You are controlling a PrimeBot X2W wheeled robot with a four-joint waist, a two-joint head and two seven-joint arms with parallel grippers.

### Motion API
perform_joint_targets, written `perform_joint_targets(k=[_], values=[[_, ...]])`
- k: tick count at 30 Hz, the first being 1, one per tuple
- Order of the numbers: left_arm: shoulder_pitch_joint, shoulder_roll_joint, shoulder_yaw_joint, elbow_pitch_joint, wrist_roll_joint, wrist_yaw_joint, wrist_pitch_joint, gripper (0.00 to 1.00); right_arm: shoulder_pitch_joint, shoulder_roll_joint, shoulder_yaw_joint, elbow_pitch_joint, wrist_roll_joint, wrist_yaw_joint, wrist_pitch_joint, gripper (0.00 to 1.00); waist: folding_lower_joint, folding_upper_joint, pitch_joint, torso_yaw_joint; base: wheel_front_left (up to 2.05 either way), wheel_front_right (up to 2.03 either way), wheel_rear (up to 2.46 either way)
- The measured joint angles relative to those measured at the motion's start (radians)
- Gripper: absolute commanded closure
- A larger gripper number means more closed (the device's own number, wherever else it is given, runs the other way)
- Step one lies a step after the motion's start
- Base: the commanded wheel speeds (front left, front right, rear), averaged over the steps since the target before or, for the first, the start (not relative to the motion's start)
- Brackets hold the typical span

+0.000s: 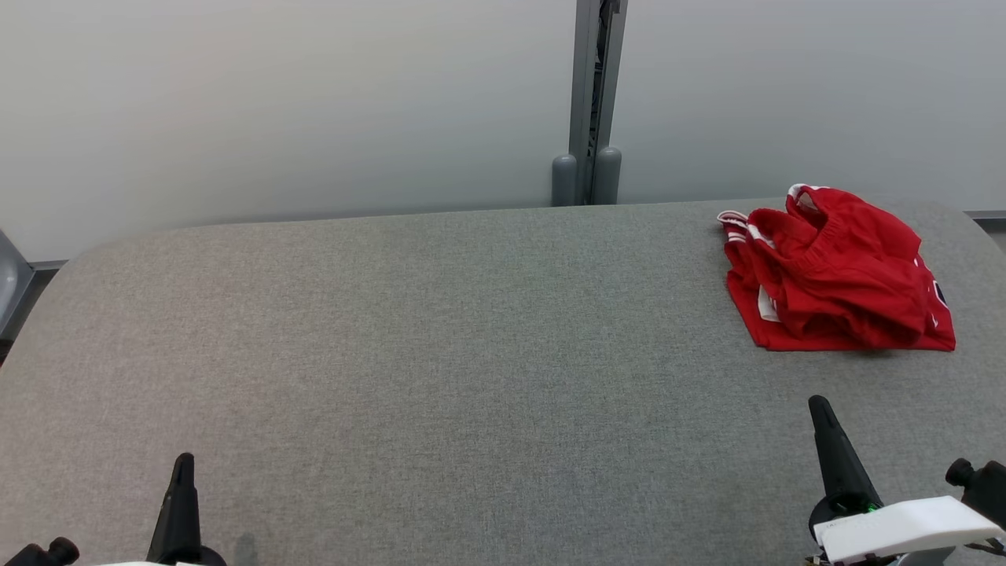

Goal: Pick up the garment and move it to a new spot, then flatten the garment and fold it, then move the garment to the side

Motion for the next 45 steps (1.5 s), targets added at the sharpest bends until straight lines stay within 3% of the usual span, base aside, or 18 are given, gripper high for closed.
perform_joint_targets(k=[45], values=[[-0.019,0.005,0.095,-0.055,-0.469,0.000,0.146,1.00,-0.070,0.030,0.008,0.040,0.412,-0.001,0.082,1.00,0.0000,0.0000,0.019,0.000,0.00,0.00,0.00]])
